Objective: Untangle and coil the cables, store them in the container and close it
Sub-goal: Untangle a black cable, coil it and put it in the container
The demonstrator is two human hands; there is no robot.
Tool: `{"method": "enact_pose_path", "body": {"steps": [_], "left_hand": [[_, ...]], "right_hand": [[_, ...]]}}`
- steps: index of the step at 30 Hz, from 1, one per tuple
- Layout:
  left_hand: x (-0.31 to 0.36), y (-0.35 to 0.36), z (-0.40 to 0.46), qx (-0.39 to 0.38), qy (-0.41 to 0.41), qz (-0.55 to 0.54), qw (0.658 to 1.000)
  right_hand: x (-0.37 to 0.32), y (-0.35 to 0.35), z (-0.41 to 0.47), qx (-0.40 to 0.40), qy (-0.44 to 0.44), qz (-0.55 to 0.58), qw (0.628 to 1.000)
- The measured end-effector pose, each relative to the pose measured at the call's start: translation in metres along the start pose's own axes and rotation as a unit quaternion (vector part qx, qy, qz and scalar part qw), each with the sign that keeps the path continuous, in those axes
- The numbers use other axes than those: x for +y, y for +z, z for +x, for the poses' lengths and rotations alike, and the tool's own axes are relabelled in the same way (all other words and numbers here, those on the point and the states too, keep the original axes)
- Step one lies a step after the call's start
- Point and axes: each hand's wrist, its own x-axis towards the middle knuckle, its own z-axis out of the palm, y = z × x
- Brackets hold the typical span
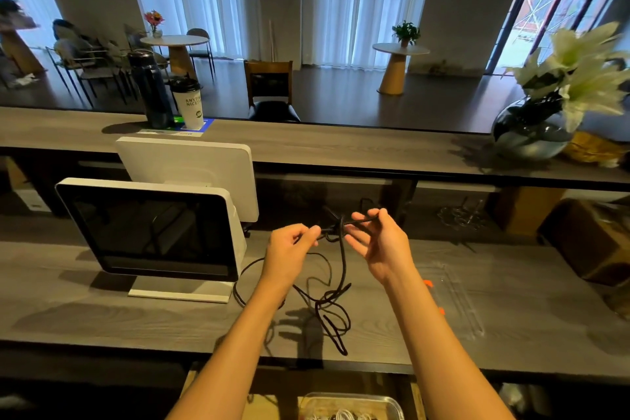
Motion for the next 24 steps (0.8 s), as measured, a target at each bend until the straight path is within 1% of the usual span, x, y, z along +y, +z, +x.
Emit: {"method": "enact_pose_path", "body": {"steps": [1,3,4,5,8,10,11,12,13,15,16,17,20,21,24], "left_hand": [[0.003,-0.001,0.000,-0.007,0.011,0.008,1.000],[0.009,0.000,0.000,-0.035,0.024,0.037,0.998],[0.010,0.000,0.001,-0.047,0.022,0.054,0.997],[0.009,0.000,0.002,-0.059,0.015,0.074,0.995],[0.005,0.000,0.003,-0.070,-0.009,0.116,0.991],[0.009,0.001,-0.001,-0.027,-0.012,0.114,0.993],[0.013,0.002,-0.003,0.003,0.001,0.109,0.994],[0.016,0.003,-0.005,0.031,0.019,0.101,0.994],[0.020,0.005,-0.007,0.044,0.038,0.092,0.994],[0.022,0.009,-0.012,0.032,0.067,0.084,0.994],[0.020,0.012,-0.014,0.016,0.073,0.081,0.994],[0.019,0.014,-0.017,0.001,0.068,0.075,0.995],[0.013,0.017,-0.019,-0.015,0.024,0.023,0.999],[0.011,0.017,-0.019,-0.013,0.021,0.020,0.999],[0.009,0.016,-0.016,0.001,0.037,0.083,0.996]], "right_hand": [[0.003,-0.002,-0.001,-0.021,0.021,-0.012,0.999],[0.008,-0.002,-0.007,-0.095,0.069,-0.050,0.992],[0.010,0.000,-0.011,-0.126,0.083,-0.071,0.986],[0.013,0.003,-0.015,-0.137,0.081,-0.097,0.983],[0.019,0.008,-0.020,-0.087,0.004,-0.179,0.980],[0.022,0.009,-0.019,-0.069,-0.043,-0.215,0.973],[0.023,0.009,-0.019,-0.071,-0.053,-0.226,0.970],[0.024,0.009,-0.020,-0.077,-0.053,-0.217,0.972],[0.023,0.009,-0.022,-0.083,-0.042,-0.181,0.979],[0.021,0.011,-0.027,-0.090,0.008,-0.051,0.995],[0.019,0.011,-0.029,-0.088,0.024,0.003,0.996],[0.018,0.012,-0.030,-0.082,0.028,0.026,0.996],[0.019,0.012,-0.030,-0.045,0.001,0.011,0.999],[0.020,0.012,-0.030,-0.035,-0.009,0.001,0.999],[0.021,0.011,-0.032,-0.011,-0.048,-0.031,0.998]]}}
